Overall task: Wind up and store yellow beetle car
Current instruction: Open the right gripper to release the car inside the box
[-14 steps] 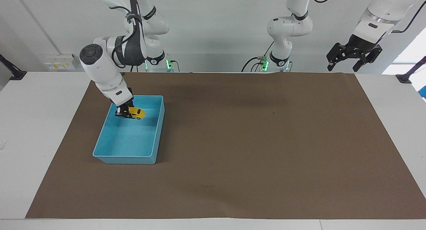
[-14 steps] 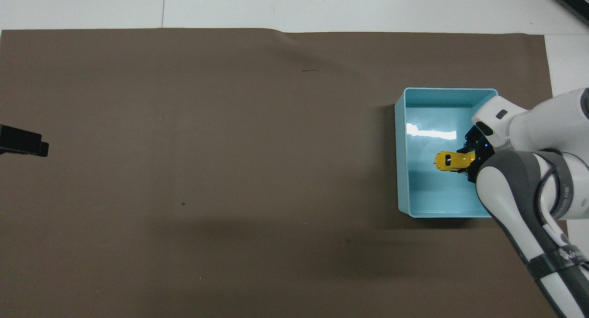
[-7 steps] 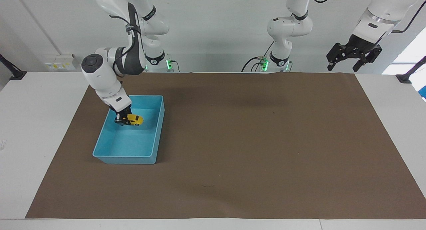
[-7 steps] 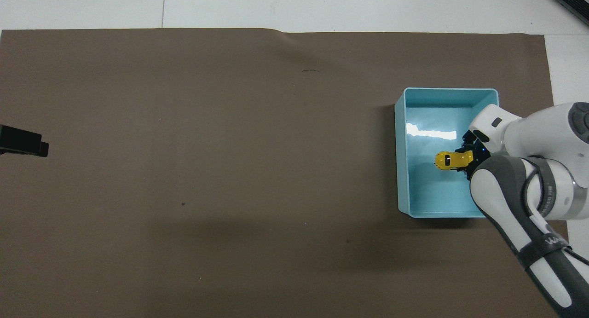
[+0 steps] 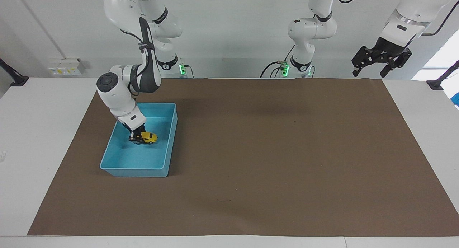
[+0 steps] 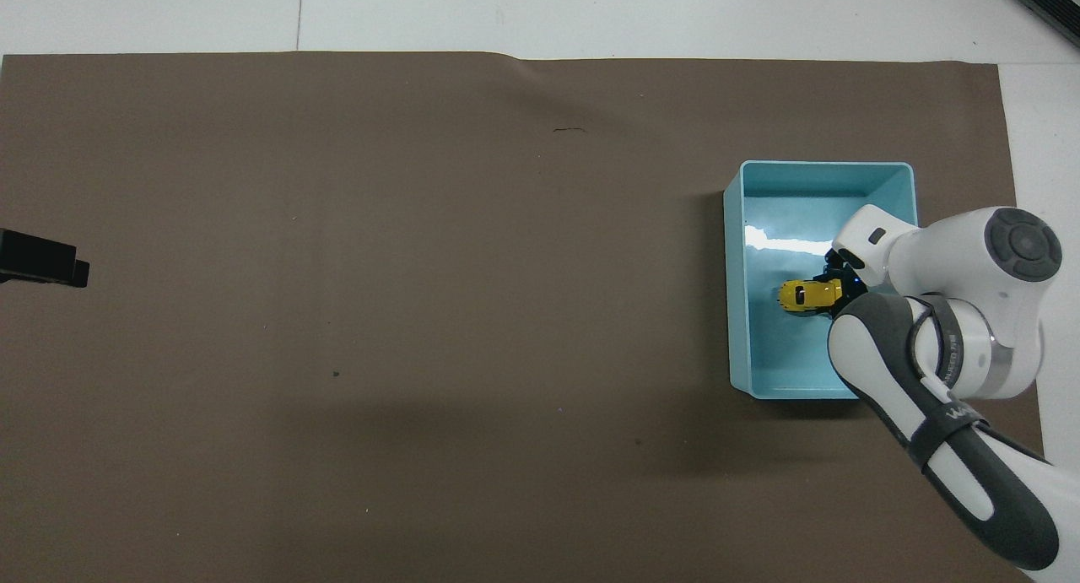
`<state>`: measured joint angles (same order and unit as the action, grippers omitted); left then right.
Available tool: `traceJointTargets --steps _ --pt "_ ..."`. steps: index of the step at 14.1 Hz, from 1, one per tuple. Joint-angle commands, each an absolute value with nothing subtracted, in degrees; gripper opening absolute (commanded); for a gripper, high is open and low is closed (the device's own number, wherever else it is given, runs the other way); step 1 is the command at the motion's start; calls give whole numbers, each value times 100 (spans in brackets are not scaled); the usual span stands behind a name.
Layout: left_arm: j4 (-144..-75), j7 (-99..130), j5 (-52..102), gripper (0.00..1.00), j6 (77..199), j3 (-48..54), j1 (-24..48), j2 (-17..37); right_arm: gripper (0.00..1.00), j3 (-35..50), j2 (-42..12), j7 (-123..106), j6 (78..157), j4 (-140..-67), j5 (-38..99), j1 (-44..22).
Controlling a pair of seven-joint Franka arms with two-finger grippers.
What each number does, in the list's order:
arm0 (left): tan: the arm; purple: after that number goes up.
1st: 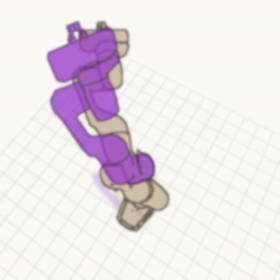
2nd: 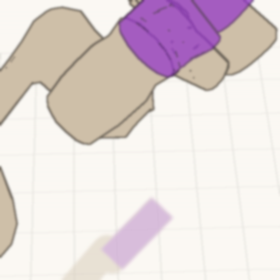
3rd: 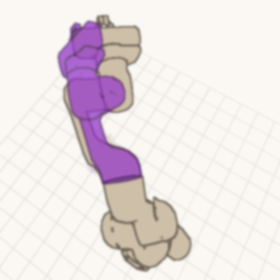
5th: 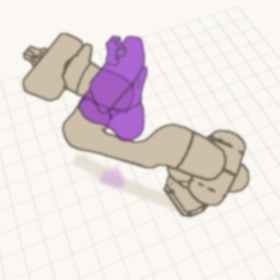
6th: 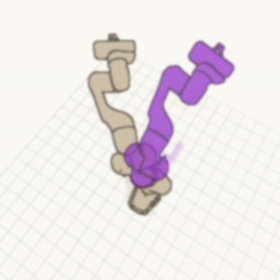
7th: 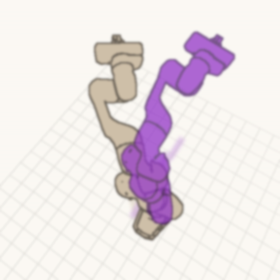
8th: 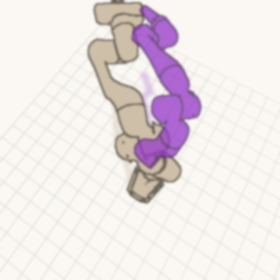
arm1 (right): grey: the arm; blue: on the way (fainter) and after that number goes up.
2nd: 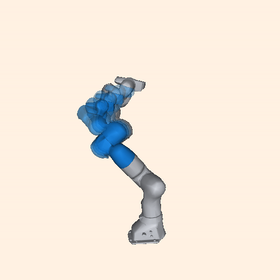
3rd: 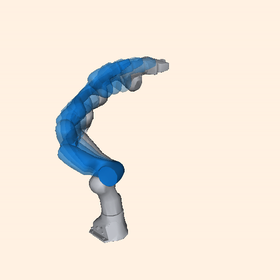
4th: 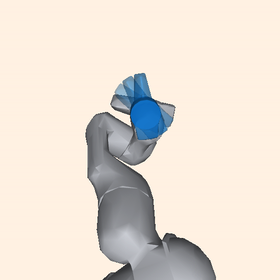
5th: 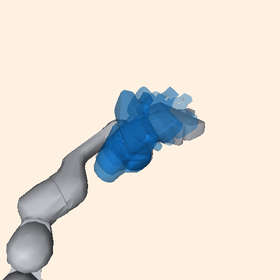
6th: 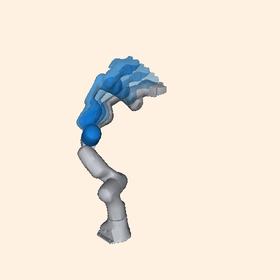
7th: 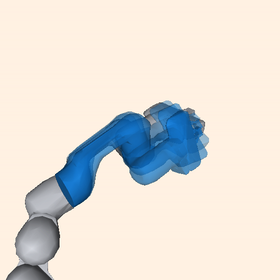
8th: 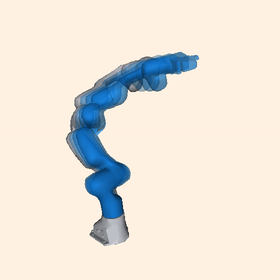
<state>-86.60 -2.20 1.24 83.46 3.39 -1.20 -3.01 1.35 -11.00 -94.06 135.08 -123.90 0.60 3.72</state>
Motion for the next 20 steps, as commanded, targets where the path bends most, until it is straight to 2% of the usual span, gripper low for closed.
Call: traceJointTargets --steps 1,6,7,9,10,13,20 --pt "-8736 -264 211 100 8367 378 -211 -369 0 176 -1125 -9545 13623 -12445 -9 334" --pt "-8736 -264 211 100 8367 378 -220 -369 0 176 -1195 -9545 13799 -12507 -9 334" --pt "-8736 -264 211 100 8367 378 -220 -369 12 176 -1195 -9536 13799 -12507 -9 334" --pt "-8736 -264 211 100 8367 378 -220 -369 89 176 -1222 -9431 13764 -12463 -9 334" --pt "-8736 -264 211 100 8367 378 -211 -369 100 176 -1248 -9431 13720 -12411 -9 334" --pt "-8736 -264 211 100 8358 378 -220 -369 100 193 -1257 -9431 13641 -12323 9 334" --pt "-8736 -264 211 100 8367 378 -211 -369 100 246 -1125 -9457 12701 -11690 79 334"
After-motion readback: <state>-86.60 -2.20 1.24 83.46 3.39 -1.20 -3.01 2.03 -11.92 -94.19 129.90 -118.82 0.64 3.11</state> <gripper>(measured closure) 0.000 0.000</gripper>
